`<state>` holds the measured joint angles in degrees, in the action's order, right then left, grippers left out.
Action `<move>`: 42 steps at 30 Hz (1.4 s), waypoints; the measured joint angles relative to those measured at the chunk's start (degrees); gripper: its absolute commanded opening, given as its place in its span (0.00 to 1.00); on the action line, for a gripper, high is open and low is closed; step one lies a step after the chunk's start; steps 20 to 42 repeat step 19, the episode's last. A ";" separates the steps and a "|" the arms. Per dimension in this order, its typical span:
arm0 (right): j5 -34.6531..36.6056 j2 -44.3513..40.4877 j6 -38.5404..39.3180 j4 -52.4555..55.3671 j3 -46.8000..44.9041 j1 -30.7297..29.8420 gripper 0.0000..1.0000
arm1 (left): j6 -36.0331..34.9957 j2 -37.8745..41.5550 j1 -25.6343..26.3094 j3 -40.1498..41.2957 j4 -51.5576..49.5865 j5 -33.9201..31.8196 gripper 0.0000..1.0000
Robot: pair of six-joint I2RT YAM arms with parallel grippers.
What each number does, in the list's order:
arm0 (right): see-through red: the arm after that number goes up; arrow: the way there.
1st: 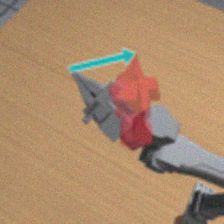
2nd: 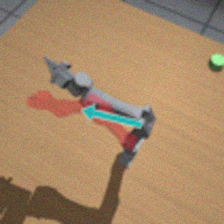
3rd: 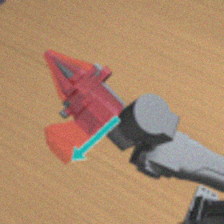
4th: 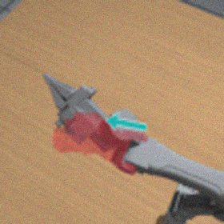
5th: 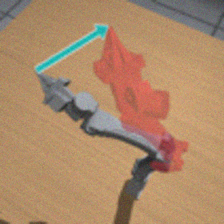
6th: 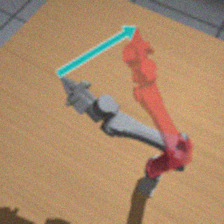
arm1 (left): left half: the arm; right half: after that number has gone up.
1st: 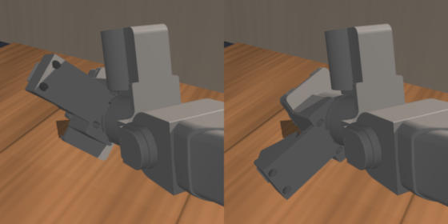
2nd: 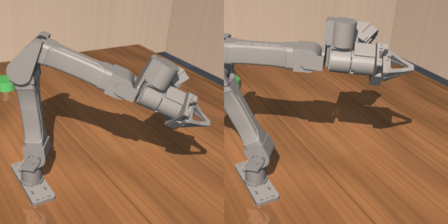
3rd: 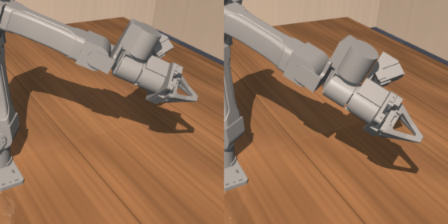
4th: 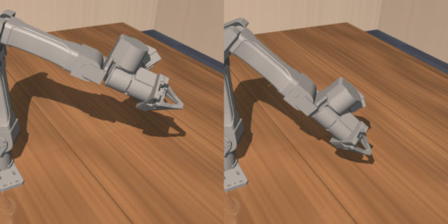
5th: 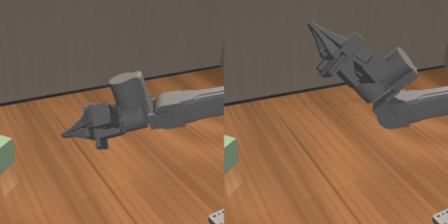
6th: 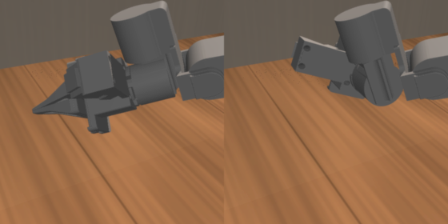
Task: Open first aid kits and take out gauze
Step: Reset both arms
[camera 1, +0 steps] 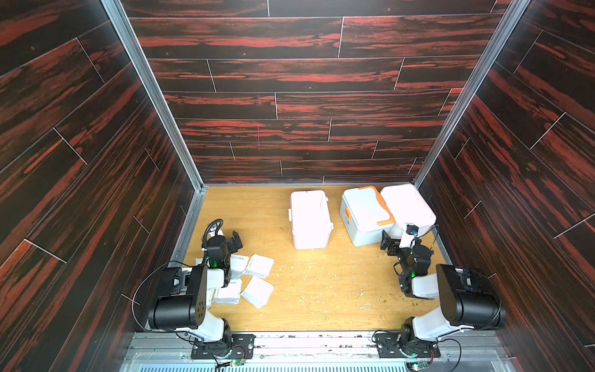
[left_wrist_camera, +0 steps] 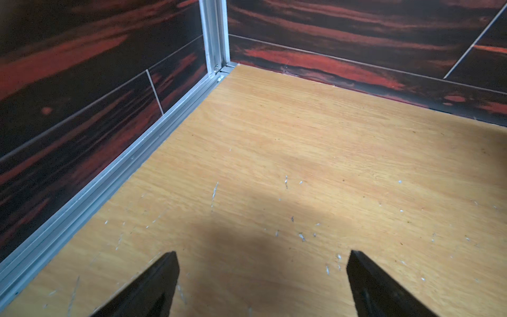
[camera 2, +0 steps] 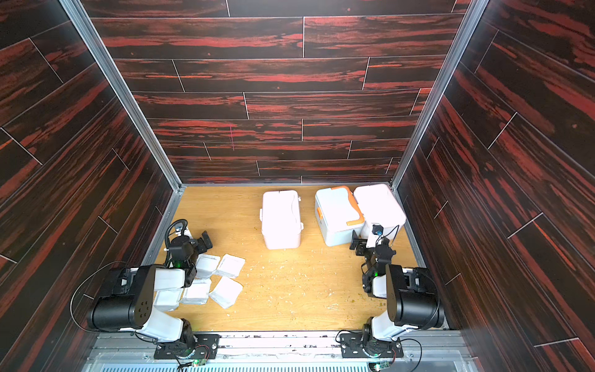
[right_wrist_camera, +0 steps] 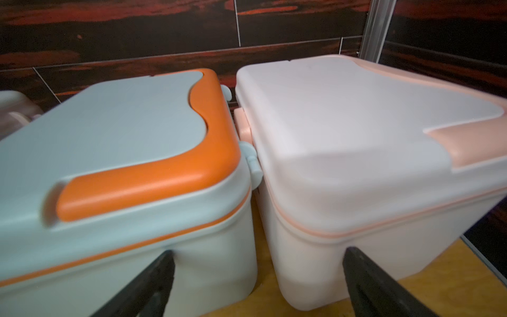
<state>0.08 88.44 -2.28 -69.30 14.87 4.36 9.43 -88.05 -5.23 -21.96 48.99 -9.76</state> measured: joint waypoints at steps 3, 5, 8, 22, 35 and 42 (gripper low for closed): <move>-0.52 0.00 0.02 0.92 0.90 0.00 0.99 | -0.46 0.00 0.11 -0.26 -0.17 0.24 1.00; -0.28 0.00 -0.02 1.92 1.25 0.00 0.99 | -0.63 0.00 0.33 -0.28 -0.57 0.24 1.00; 0.07 0.00 -0.02 2.80 1.49 0.00 0.99 | -0.70 0.00 0.39 -0.31 -0.96 0.24 1.00; 0.39 0.02 -0.04 3.78 1.75 0.00 0.99 | -1.05 0.00 0.44 -0.31 -1.05 0.24 1.00; 0.39 0.02 -0.04 3.78 1.75 0.00 0.99 | -1.05 0.00 0.44 -0.31 -1.05 0.24 1.00; 0.39 0.02 -0.04 3.78 1.75 0.00 0.99 | -1.05 0.00 0.44 -0.31 -1.05 0.24 1.00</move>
